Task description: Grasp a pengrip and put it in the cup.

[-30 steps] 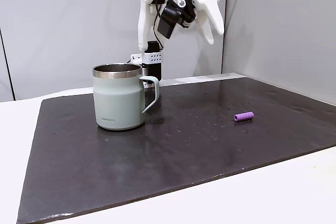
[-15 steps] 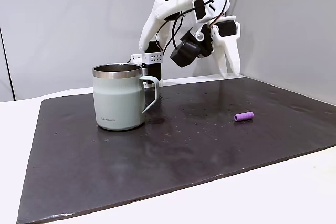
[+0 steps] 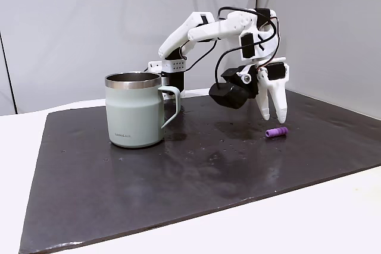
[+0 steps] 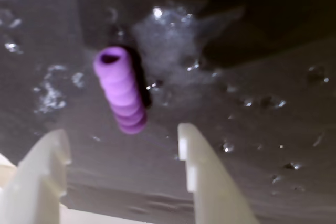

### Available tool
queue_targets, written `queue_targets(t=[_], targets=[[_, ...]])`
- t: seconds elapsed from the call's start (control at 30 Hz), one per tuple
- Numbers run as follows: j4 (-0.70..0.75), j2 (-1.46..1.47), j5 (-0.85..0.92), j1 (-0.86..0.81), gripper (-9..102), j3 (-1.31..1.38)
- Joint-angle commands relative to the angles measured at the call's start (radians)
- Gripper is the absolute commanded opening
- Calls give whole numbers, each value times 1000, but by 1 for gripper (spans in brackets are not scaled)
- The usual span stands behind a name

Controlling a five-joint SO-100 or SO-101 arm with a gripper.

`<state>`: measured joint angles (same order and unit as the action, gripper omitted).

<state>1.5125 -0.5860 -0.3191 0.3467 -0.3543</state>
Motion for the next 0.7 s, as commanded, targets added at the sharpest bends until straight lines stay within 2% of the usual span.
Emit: queue_targets(t=[0.0, 0.43, 0.63, 0.67], targets=[[-31, 14, -6, 9, 20, 75], [-60, 153, -2, 2, 17, 166], [-58, 181, 3, -2, 0, 173], [-54, 183, 3, -2, 0, 172]])
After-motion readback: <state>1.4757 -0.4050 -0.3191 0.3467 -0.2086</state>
